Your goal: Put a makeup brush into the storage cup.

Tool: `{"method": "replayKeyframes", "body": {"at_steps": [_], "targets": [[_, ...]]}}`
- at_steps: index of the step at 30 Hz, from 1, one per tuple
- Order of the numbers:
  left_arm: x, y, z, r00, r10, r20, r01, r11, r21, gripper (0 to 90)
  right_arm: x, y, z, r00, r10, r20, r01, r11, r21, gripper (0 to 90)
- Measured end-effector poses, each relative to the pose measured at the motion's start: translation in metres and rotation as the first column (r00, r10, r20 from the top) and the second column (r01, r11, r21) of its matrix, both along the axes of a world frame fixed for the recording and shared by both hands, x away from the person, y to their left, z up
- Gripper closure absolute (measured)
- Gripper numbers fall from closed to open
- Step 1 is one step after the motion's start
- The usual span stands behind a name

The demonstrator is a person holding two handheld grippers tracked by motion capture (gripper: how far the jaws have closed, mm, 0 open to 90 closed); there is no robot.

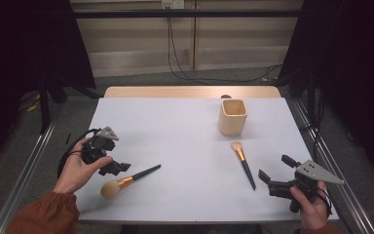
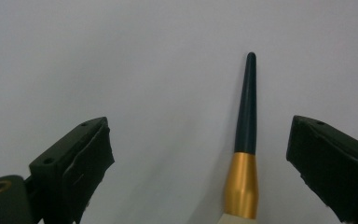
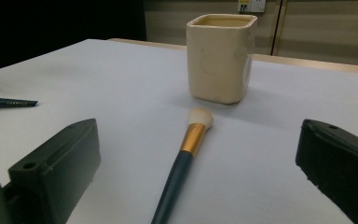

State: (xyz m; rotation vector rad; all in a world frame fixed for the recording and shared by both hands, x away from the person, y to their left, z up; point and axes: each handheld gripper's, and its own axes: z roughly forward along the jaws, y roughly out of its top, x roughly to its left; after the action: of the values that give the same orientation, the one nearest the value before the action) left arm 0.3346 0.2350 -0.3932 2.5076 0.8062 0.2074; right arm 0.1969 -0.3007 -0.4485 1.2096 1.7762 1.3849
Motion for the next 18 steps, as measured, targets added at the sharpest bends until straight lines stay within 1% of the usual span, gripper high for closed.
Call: {"method": "replayKeyframes", "body": {"at_steps": [2, 3, 4, 6, 7, 8, 9, 13, 14, 15, 16, 18], "targets": [[0.001, -0.001, -0.002, 0.9999, 0.002, -0.014, -0.002, 0.9998, 0.02, 6.9, 0.0, 0.0, 0.0, 1.0, 0.001, -0.002, -0.001, 1.0, 0.0, 0.0], [0.001, -0.001, -0.003, 0.9996, -0.005, -0.027, 0.006, 0.9995, 0.03, 7.0, 0.0, 0.001, 0.0, 1.0, -0.002, -0.004, 0.002, 1.0, 0.003, 0.0], [0.002, -0.001, -0.003, 0.9994, -0.009, -0.034, 0.01, 0.9989, 0.046, 7.6, 0.0, 0.0, 0.0, 1.0, 0.0, -0.003, 0.0, 1.0, -0.002, 0.0], [0.003, -0.001, -0.005, 0.9991, 0.006, -0.041, -0.002, 0.9966, 0.082, 8.2, 0.0, 0.001, 0.0, 1.0, -0.002, -0.003, 0.002, 1.0, 0.0, 0.0], [0.002, -0.001, -0.007, 0.9983, 0.014, -0.057, -0.009, 0.9962, 0.086, 8.2, 0.0, 0.0, 0.0, 1.0, -0.003, -0.002, 0.003, 1.0, -0.004, 0.0], [0.002, -0.001, -0.007, 0.9969, 0.011, -0.078, -0.004, 0.9965, 0.083, 8.2, 0.0, 0.001, 0.0, 1.0, -0.005, -0.003, 0.005, 1.0, 0.0, 0.0], [0.002, -0.001, -0.008, 0.9959, 0.006, -0.09, 0.002, 0.9958, 0.091, 8.2, 0.0, 0.001, 0.0, 1.0, -0.002, -0.004, 0.003, 1.0, 0.0, 0.0], [0.002, -0.003, -0.011, 0.992, -0.006, -0.126, 0.021, 0.9932, 0.114, 8.1, 0.001, 0.001, -0.001, 0.9999, 0.008, -0.01, -0.008, 1.0, -0.012, 0.0], [0.002, -0.003, -0.011, 0.992, -0.006, -0.126, 0.021, 0.9932, 0.114, 7.8, 0.001, 0.001, -0.001, 0.9999, 0.006, -0.011, -0.006, 1.0, -0.011, 0.0], [0.001, -0.004, -0.013, 0.9889, -0.03, -0.146, 0.049, 0.991, 0.125, 7.2, 0.001, 0.002, -0.001, 0.9999, 0.004, -0.011, -0.004, 1.0, -0.008, 0.0], [0.0, -0.005, -0.015, 0.985, -0.044, -0.167, 0.064, 0.9905, 0.121, 6.4, 0.001, 0.002, -0.001, 0.9999, 0.005, -0.012, -0.005, 1.0, -0.008, 0.0], [0.0, -0.005, -0.016, 0.9839, -0.051, -0.172, 0.072, 0.9897, 0.124, 5.5, 0.001, 0.002, -0.001, 0.9999, 0.006, -0.014, -0.006, 1.0, -0.007, 0.0]]}}
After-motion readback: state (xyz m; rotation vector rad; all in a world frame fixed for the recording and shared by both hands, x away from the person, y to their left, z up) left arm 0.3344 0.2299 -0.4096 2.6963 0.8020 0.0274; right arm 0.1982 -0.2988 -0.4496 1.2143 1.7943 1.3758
